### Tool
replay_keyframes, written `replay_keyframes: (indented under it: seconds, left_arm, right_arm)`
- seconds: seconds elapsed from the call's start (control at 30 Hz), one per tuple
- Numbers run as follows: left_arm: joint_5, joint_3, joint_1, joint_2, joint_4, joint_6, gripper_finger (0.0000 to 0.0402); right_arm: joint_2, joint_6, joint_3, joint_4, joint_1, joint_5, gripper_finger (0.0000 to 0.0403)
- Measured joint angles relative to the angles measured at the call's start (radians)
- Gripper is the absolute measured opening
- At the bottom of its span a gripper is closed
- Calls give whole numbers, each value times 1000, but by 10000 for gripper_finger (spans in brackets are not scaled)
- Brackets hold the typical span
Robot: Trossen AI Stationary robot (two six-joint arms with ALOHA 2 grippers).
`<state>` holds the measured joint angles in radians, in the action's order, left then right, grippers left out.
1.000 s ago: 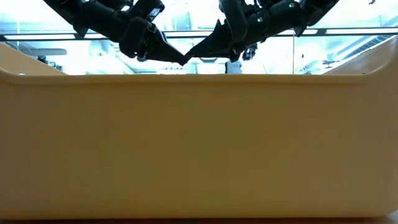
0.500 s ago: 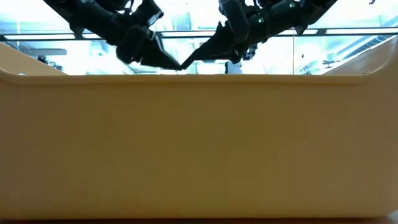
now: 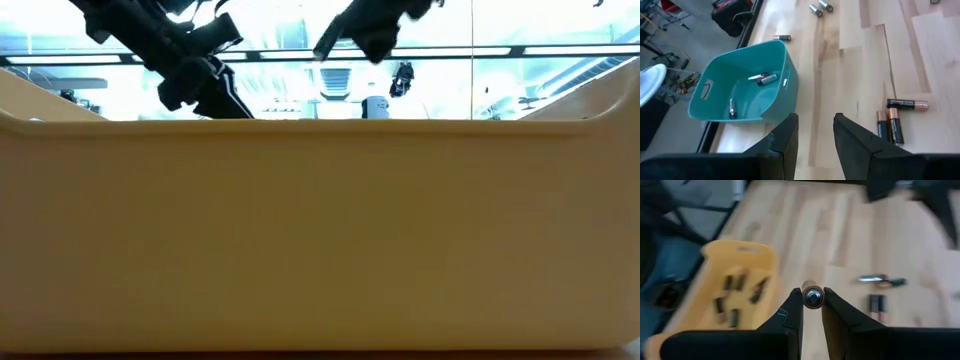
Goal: Sort batteries
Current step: Put the black battery into the yellow bin
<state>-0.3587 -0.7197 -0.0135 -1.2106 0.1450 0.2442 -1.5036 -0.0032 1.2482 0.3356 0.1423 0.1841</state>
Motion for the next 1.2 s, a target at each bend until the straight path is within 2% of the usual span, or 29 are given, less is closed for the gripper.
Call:
replay_keyframes:
  seconds: [0.2,0.33,0.47,0.63,0.9,1.2]
  left_arm:
    - [-93,0,0,78,26,8,104]
    - [-157,0,0,136,68,2,104]
    - [-157,0,0,178,103,-34,104]
    - [-158,0,0,215,153,-70,104]
    - [-158,0,0,243,186,-70,104]
    - [-156,1,0,244,236,-129,104]
  right_arm:
    - [0,56,53,6,115,-1,39]
    - [-25,64,81,3,161,-53,39]
    - [-92,64,122,25,172,-47,39]
    - [-180,93,205,134,172,4,40]
    - [-300,112,274,279,172,156,51]
    - [-344,117,275,302,174,164,66]
